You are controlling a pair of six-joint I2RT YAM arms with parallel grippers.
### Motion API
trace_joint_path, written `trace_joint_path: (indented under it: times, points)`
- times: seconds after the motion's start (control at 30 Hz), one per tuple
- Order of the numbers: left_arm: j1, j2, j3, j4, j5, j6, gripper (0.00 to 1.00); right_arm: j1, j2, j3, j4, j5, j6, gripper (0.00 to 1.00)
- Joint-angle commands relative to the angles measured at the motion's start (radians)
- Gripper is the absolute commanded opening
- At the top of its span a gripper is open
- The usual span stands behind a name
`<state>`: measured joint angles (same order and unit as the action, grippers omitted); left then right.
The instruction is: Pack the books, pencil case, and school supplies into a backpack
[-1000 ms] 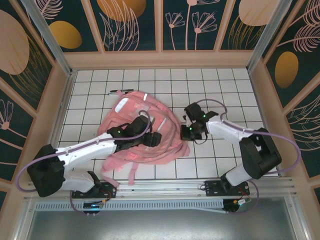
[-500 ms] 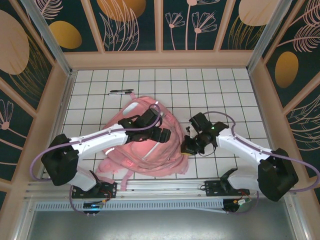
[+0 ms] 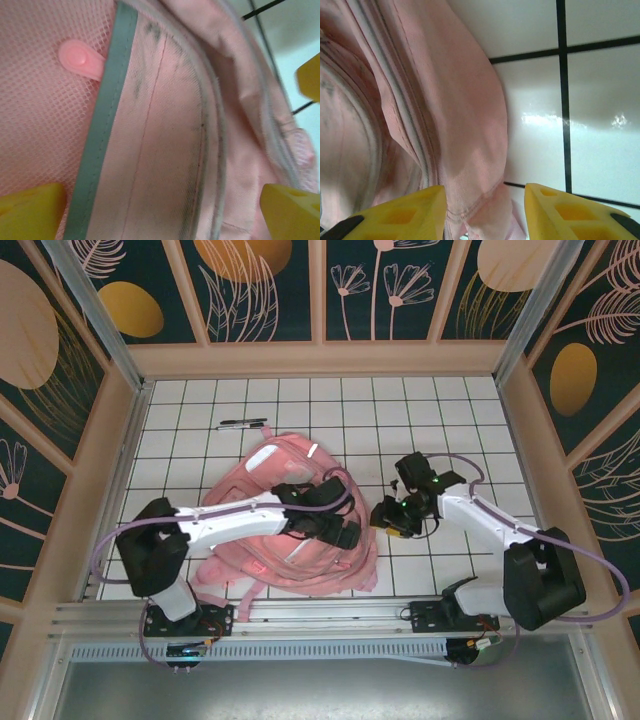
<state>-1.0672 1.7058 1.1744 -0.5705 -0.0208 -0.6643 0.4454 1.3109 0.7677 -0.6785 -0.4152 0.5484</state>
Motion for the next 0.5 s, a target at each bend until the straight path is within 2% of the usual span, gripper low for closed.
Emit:
trace_joint_path:
  times: [0.0, 0.07, 0.1, 0.17, 0.2, 0.27, 0.33, 0.4, 0.43, 0.47]
  points:
    - [-0.018, 0.097, 0.060, -0.167, -0.159, -0.056, 0.99, -0.005, 0.020, 0.033, 0.081, 0.026, -0.004, 0.45]
    - [-0.015, 0.120, 0.066, -0.185, -0.240, -0.075, 0.98, -0.005, 0.018, 0.026, 0.110, 0.013, 0.000, 0.44]
    - [-0.013, 0.123, 0.068, -0.185, -0.258, -0.078, 0.90, -0.005, 0.014, 0.021, 0.120, 0.002, -0.001, 0.44]
    - [-0.008, 0.121, 0.071, -0.167, -0.259, -0.074, 0.59, -0.005, 0.005, 0.015, 0.117, 0.000, -0.009, 0.44]
    - [-0.007, 0.117, 0.075, -0.157, -0.257, -0.061, 0.52, -0.005, -0.001, 0.013, 0.105, 0.001, -0.020, 0.44]
    - [-0.007, 0.112, 0.084, -0.146, -0.235, -0.023, 0.45, -0.004, -0.013, 0.016, 0.068, 0.014, -0.048, 0.43]
    - [0.001, 0.104, 0.082, -0.137, -0.204, 0.006, 0.28, -0.005, -0.033, 0.022, 0.032, 0.036, -0.066, 0.43]
    - [0.019, 0.085, 0.067, -0.102, -0.134, 0.050, 0.06, -0.004, -0.058, 0.031, 0.011, 0.046, -0.075, 0.44]
    - [0.030, 0.075, 0.059, -0.088, -0.103, 0.068, 0.00, -0.003, -0.070, 0.033, 0.011, 0.041, -0.078, 0.43]
    - [0.048, 0.061, 0.051, -0.078, -0.071, 0.084, 0.00, -0.004, -0.082, 0.037, 0.010, 0.034, -0.080, 0.44]
